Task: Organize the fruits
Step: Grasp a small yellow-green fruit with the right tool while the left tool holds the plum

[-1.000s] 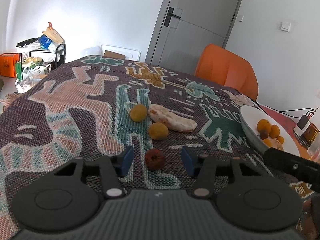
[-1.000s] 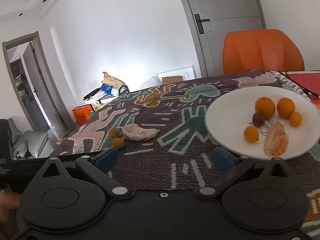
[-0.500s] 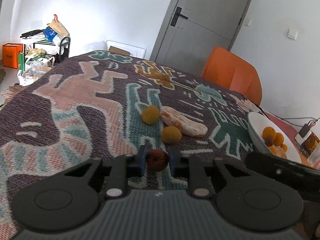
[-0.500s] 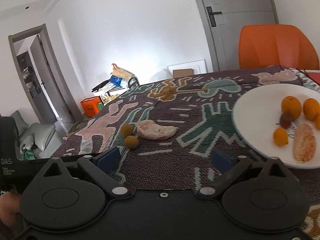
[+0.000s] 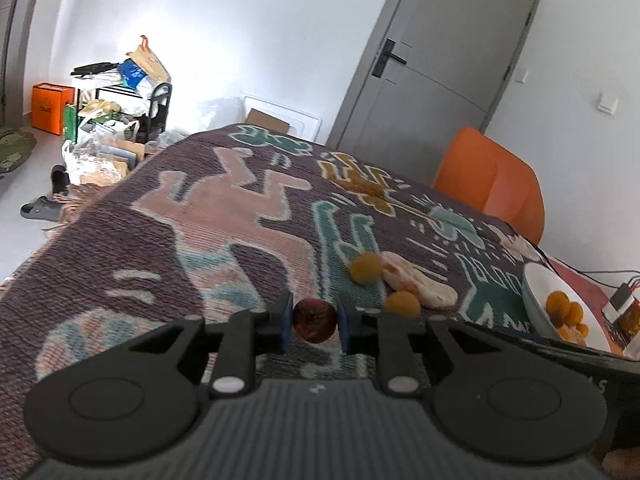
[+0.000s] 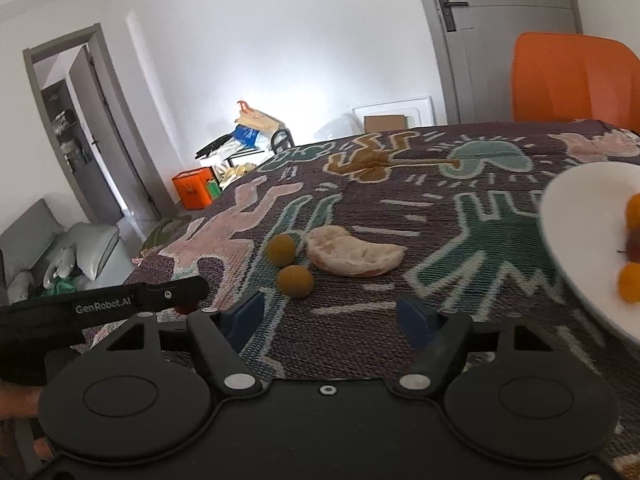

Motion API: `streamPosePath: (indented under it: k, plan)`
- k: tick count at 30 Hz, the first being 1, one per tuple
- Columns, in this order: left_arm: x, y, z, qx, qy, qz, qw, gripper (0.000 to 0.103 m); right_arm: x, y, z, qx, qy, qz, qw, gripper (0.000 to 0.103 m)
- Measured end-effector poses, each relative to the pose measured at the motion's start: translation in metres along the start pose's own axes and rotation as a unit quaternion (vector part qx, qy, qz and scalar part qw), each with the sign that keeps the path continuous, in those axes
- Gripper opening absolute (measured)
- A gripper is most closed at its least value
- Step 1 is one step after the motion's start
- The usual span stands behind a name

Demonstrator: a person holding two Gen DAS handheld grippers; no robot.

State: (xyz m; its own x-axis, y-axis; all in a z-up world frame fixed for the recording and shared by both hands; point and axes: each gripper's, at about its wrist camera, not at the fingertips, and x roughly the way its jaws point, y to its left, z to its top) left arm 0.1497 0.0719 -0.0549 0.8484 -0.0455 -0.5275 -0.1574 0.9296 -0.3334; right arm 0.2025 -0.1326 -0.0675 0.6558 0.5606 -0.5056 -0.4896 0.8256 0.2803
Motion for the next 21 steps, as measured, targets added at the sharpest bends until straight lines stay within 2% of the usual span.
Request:
streamPosePath:
  k: [6,16,21]
  plan:
    - [-0.006,0.018,0.004,-0.01,-0.006,0.01,0.9999,0.021,0.019,0.012,0.005,-0.007,0.012,-0.001,1.0,0.057]
    - [-0.012,0.043,0.009,-0.029,-0.013,0.022,0.9993,0.021,0.04,0.027,0.008,-0.016,0.025,-0.008,1.0,0.05]
    - [-0.013,0.048,0.01,-0.034,-0.013,0.024,0.9991,0.021,0.051,0.03,0.01,-0.015,0.032,-0.014,0.999,0.039]
